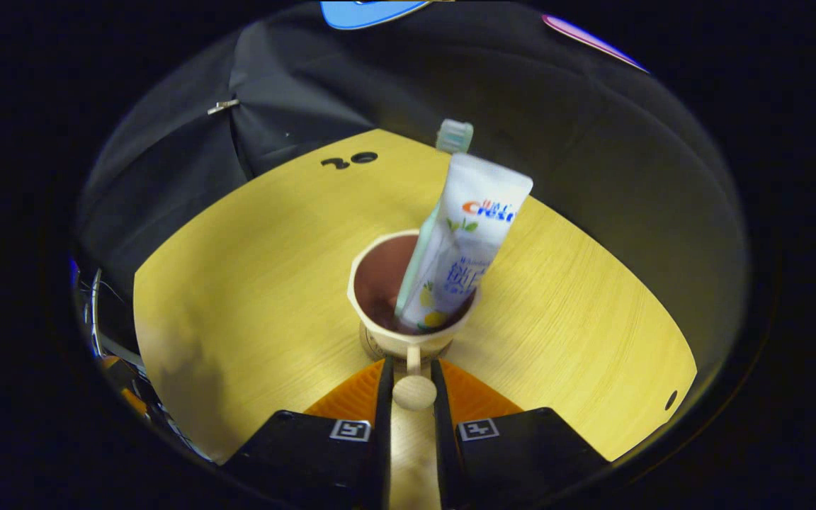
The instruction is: Put the toothbrush and toothpaste on the desktop into the cup, then pick up the cup and place it on the coaster on the desktop.
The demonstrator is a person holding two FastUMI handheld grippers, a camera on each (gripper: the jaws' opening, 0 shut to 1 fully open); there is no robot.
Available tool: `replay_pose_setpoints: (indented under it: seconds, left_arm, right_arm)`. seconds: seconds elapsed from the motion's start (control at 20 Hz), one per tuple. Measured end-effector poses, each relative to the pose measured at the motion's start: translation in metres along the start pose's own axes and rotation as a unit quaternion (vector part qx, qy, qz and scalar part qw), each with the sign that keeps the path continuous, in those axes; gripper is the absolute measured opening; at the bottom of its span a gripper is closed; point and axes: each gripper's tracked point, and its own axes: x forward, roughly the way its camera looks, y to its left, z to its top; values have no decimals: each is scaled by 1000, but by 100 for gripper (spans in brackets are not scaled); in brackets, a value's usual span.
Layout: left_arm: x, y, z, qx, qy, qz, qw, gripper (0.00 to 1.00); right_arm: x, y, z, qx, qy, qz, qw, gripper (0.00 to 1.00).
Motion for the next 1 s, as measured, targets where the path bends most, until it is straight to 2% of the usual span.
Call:
replay_pose_setpoints:
  seconds: [0.05, 0.1, 0.35, 0.4, 0.5, 0.65, 1.0]
  left_arm:
    - [-1, 0, 0, 0, 0, 1, 1000, 54]
    - [-2, 2, 0, 1, 0, 1, 1000, 54]
    - [-10, 1, 3, 3, -1, 3, 1000, 54]
    - [-12, 0, 6, 4, -2, 2, 1000, 54]
    - [-18, -1, 12, 11, -6, 0, 1000, 55]
    - [-28, -5, 25, 24, -16, -4, 1000, 59]
    - [-60, -23, 62, 50, -39, -26, 998, 59]
  right_arm:
    - [1, 0, -3, 4, -1, -2, 1000, 31]
    - [0, 0, -3, 10, -4, -3, 1000, 38]
    - [-18, -6, -4, 36, -24, -17, 999, 41]
    - [-23, -6, -4, 39, -31, -20, 999, 39]
    - [-36, -6, -1, 45, -51, -26, 997, 43]
    - [-65, -4, 9, 56, -97, -36, 993, 47]
    - [-165, 16, 24, 71, -205, -41, 975, 47]
